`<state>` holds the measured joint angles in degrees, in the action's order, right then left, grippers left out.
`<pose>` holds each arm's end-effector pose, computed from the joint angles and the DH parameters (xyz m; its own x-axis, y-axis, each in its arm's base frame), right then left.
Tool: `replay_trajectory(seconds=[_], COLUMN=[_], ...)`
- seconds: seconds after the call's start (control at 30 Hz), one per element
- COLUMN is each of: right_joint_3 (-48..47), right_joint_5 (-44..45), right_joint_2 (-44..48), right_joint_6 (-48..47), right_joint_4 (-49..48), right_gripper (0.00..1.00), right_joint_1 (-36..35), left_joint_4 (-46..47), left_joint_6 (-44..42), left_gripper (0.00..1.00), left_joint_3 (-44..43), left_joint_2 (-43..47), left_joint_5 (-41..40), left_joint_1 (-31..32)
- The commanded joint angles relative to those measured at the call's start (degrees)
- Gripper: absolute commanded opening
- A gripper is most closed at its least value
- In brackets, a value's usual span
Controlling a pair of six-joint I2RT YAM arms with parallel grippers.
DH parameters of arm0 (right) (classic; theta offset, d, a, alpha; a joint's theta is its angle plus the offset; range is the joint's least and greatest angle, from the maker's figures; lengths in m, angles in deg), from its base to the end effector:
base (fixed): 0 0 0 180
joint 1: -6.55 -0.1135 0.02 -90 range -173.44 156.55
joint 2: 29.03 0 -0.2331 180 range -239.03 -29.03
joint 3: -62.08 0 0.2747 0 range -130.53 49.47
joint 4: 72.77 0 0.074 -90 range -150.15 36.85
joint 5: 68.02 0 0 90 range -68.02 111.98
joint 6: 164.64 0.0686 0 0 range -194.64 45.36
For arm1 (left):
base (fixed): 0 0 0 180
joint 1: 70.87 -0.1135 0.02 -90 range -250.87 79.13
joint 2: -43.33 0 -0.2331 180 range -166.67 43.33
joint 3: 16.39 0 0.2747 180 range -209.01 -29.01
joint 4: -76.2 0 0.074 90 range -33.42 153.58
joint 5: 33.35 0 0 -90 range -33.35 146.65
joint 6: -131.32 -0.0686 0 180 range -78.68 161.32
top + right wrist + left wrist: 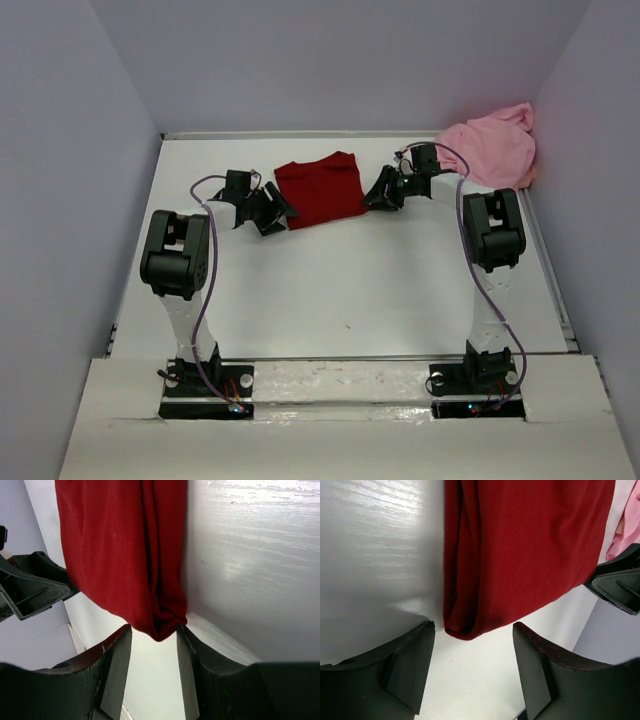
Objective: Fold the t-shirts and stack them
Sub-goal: Fold the long partially folded tshirt into a neat square
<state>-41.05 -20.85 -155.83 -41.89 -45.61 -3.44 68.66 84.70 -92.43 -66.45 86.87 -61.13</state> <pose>0.4742 0.1309 0.0935 -0.9397 0.2373 -0.2461 -0.0496 0.6176 0.7850 0.4155 -0.1063 0.0923 -0.8290 -0.4599 -0.3181 -0.0694 0.6491 -0.7575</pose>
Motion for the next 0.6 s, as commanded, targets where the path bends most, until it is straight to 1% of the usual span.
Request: replay_trajectory(seconds=[0.0,0.13,0.17,0.2,0.23,0.3,0.33,0.37,0.43,0.47,0.57], right_joint_3=[-2.64,-3.34,-3.43,-3.61,-3.87,-4.05,-4.22,-4.31,-4.58,-4.75,-5.1], right_joint_5=[0.47,0.64,0.82,0.82,0.82,0.9,0.99,1.08,1.08,0.99,0.9], right_joint_2=[0.07,-0.37,-0.37,-0.55,-0.9,-0.99,-1.16,-1.25,-1.43,-1.6,-1.78], right_joint_6=[-1.2,-1.55,-1.55,-1.73,-1.73,-1.64,-1.73,-1.73,-1.81,-1.73,-1.82], right_joint_4=[0.57,1.1,1.1,1.1,1.27,1.27,1.36,1.36,1.54,1.54,1.71], right_gripper=[0.47,0.44,0.42,0.39,0.33,0.29,0.25,0.22,0.19,0.18,0.17], right_joint_1=[-0.02,-0.02,-0.02,-0.02,-0.02,-0.02,-0.02,-0.02,-0.02,-0.02,-0.02], left_joint_4=[1.16,1.16,1.16,1.16,1.16,1.16,1.16,1.16,1.07,1.07,1.07], left_joint_6=[-0.66,-0.92,-1.01,-1.1,-1.1,-1.1,-1.19,-1.19,-1.19,-1.19,-1.19], left_gripper=[0.71,0.69,0.67,0.66,0.65,0.62,0.6,0.56,0.52,0.47,0.39], left_joint_3=[-2.24,-2.67,-2.94,-3.03,-3.11,-3.29,-3.47,-3.55,-3.82,-4.08,-4.34], left_joint_2=[-0.17,-0.96,-1.23,-1.32,-1.49,-1.84,-2.02,-2.11,-2.55,-2.63,-2.72], left_joint_5=[0.28,0.28,0.45,0.54,0.54,0.54,0.54,0.54,0.72,0.81,0.81], left_joint_1=[0.11,0.19,0.19,0.19,0.11,0.19,0.19,0.19,0.19,0.19,0.19])
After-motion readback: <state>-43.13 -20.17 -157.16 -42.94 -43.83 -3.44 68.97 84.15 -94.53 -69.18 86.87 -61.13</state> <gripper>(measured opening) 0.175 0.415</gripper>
